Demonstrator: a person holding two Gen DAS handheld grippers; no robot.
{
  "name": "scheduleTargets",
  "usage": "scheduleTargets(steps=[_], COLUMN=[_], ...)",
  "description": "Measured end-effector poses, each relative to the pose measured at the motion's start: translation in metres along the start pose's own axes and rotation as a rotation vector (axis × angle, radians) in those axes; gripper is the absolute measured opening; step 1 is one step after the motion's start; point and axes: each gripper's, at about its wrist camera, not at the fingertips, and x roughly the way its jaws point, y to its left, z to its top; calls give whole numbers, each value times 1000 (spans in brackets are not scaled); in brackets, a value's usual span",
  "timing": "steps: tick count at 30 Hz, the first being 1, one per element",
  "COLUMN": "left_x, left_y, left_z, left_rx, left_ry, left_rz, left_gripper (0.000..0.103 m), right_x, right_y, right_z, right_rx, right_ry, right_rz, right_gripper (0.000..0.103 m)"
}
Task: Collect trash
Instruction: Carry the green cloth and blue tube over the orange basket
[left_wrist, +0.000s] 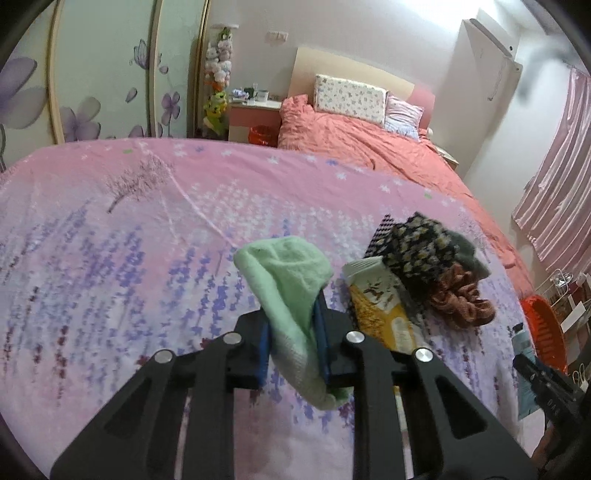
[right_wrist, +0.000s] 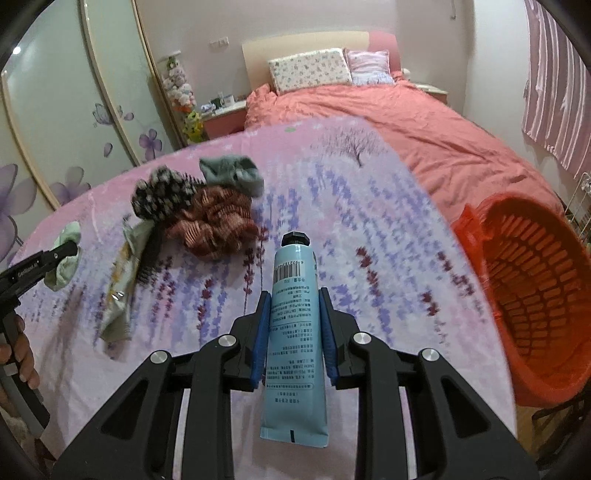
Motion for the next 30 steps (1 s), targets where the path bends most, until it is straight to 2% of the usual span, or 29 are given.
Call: scheduleTargets(steps=[5, 16, 30], left_x=[-30, -82, -97], left_y=[-18, -84, -206], left_z=[7, 7, -10], left_rx=[29, 120, 251], left_ry=[-39, -97, -94], left_rz=[-23, -104, -282], left_gripper=[21, 21, 21], right_x=[-31, -87, -122], right_y=[-2, -23, -95], right_z=[12, 22, 24], right_rx=[-6, 7, 90], right_ry=[-68, -185, -263], right_rz=[-6, -14, -69], right_gripper=[26, 26, 26])
